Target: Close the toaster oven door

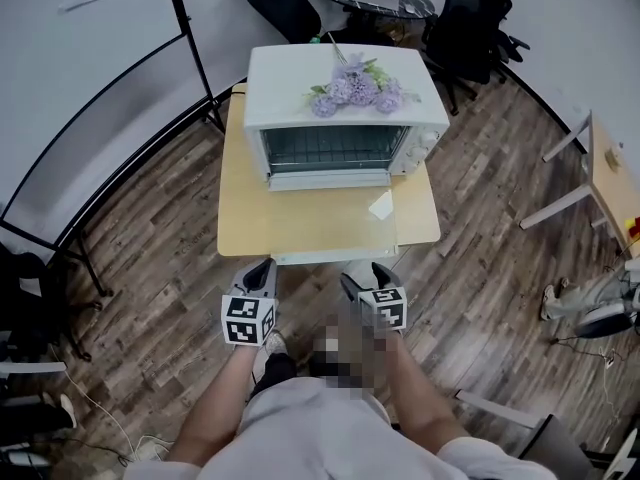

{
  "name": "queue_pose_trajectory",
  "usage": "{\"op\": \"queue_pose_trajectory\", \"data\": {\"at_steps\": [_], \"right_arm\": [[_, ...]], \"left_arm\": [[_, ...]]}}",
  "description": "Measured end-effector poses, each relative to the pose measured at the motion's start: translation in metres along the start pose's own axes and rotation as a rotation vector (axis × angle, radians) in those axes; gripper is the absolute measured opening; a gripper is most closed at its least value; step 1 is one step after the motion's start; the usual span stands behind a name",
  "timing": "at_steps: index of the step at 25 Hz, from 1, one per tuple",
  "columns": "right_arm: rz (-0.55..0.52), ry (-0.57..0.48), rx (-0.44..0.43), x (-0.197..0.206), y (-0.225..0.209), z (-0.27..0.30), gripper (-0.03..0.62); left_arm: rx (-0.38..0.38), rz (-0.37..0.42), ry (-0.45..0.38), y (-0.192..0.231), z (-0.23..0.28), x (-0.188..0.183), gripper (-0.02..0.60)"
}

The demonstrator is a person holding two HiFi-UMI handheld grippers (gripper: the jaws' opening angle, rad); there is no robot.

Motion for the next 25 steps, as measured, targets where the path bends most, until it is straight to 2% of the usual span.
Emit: {"op": "queue_pose_trajectory", "data": {"at_steps": [4, 7, 9, 16, 22, 25], "right_arm": [[0.087, 0.059, 0.004, 0.015, -0.008, 0.020, 0.494], [0.232, 0.047, 0.006, 0.022, -0.016, 0.030, 0.477], [0.347, 0.009, -0.001, 0.024, -0.023, 0.034, 0.465], [0.588, -0.114, -0.041, 0.031, -0.034, 0.050, 0.438], [0.843, -0.280, -0.124, 0.051, -0.034, 0.062, 0.415], [0.919, -0.345, -0.156, 0.057, -0.034, 0.065, 0.394]], "left_arm": [[-0.011, -0.010, 0.063, 0.001, 0.003, 0.022, 0.012], [-0.014, -0.013, 0.095, 0.003, 0.003, 0.031, 0.013], [-0.013, -0.017, 0.101, 0.003, 0.000, 0.033, 0.014], [-0.019, -0.015, 0.110, 0.008, -0.008, 0.032, 0.014], [-0.001, 0.001, 0.117, 0.009, -0.017, 0.025, 0.013], [0.007, 0.020, 0.122, 0.011, -0.019, 0.022, 0.014]]}}
Point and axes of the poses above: the fingertips, and each gripper's own axes: z forward along the fingers, y to its left, x out of its underside, the point moved 10 cm from there along -z, backward along the fingers, and after that the axes turned 8 degrees about -x, right-handed, at the moved point
